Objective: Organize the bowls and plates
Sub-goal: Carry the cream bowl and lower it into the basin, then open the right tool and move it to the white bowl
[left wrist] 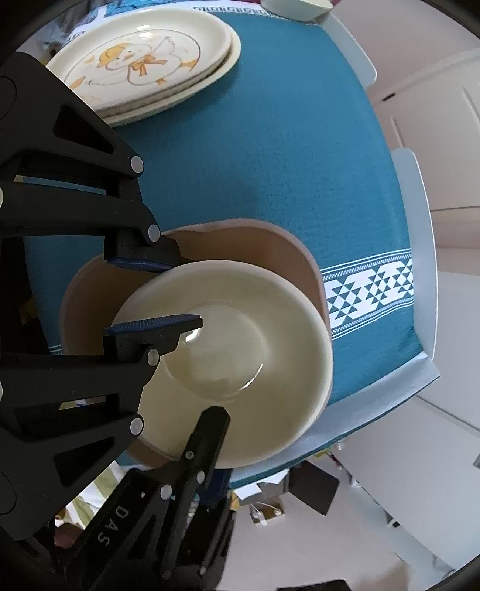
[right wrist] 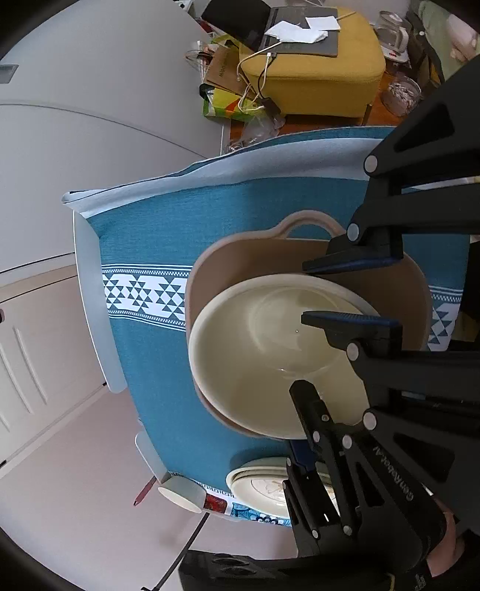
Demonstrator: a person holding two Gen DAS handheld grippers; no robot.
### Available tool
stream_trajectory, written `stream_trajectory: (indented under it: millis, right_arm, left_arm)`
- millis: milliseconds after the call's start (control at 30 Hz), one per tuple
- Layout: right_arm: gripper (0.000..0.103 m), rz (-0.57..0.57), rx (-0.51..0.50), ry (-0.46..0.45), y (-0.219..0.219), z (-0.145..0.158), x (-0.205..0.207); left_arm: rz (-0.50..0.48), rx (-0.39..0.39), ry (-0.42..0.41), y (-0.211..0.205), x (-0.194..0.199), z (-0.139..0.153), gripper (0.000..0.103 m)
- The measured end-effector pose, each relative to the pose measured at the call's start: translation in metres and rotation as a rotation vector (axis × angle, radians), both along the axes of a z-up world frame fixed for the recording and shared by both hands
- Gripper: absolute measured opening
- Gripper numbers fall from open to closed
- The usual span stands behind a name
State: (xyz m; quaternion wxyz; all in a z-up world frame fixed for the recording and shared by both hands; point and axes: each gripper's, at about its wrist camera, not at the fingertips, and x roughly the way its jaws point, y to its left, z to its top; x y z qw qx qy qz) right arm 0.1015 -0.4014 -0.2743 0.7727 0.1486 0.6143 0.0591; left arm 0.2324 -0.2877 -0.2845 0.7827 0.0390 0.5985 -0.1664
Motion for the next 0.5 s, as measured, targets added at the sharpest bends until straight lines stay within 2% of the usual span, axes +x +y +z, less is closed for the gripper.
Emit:
stream_trajectory:
  millis: [500]
  right_arm:
    - [0.018,0.115,-0.107,0.022,0.011,-0.001,0.006]
  left_arm:
    - [-0.022,0.082,-0.018,-0.007,0.002,-0.008,0.019]
